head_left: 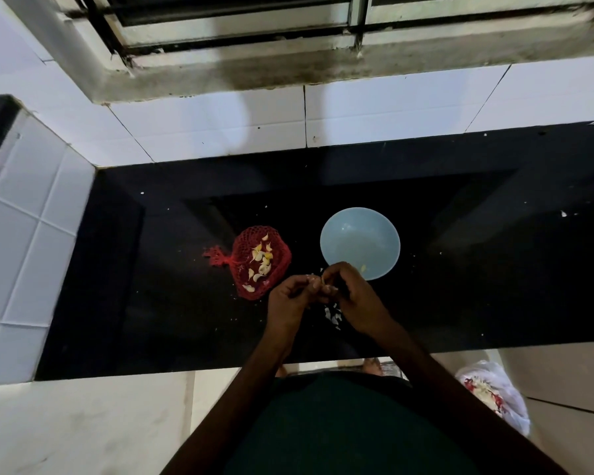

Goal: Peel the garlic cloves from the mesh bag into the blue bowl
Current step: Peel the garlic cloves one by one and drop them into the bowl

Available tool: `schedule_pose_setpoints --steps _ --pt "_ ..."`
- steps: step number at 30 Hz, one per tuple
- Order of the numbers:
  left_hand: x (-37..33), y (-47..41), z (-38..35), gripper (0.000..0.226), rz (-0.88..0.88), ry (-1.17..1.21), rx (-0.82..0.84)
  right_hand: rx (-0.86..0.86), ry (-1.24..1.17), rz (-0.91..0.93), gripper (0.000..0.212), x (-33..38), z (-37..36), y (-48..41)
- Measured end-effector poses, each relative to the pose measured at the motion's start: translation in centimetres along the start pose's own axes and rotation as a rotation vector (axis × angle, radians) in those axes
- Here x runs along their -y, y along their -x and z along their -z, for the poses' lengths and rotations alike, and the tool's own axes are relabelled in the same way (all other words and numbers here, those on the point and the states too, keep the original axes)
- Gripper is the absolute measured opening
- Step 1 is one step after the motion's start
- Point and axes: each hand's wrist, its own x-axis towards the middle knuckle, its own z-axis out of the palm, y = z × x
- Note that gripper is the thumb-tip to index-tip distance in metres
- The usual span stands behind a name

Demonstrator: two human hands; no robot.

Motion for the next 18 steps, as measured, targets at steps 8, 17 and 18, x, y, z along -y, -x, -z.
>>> schedule_pose_setpoints --steps 8,17,18 --pt "0.0 -0.2 -0.3 0.014 -0.022 -0.095 0.037 -0.081 0.248 0.125 0.015 0.6 0.9 -0.2" --pt "0.2 0.3 -0.9 0.032 -0.046 -0.415 0.116 -0.03 0.562 0.246 0.02 1.1 1.1 -0.5" --pt "0.1 0.3 -1.1 0.033 -0.012 -0.366 0.098 -0.041 0.561 0.263 0.02 1.3 0.9 -0.6"
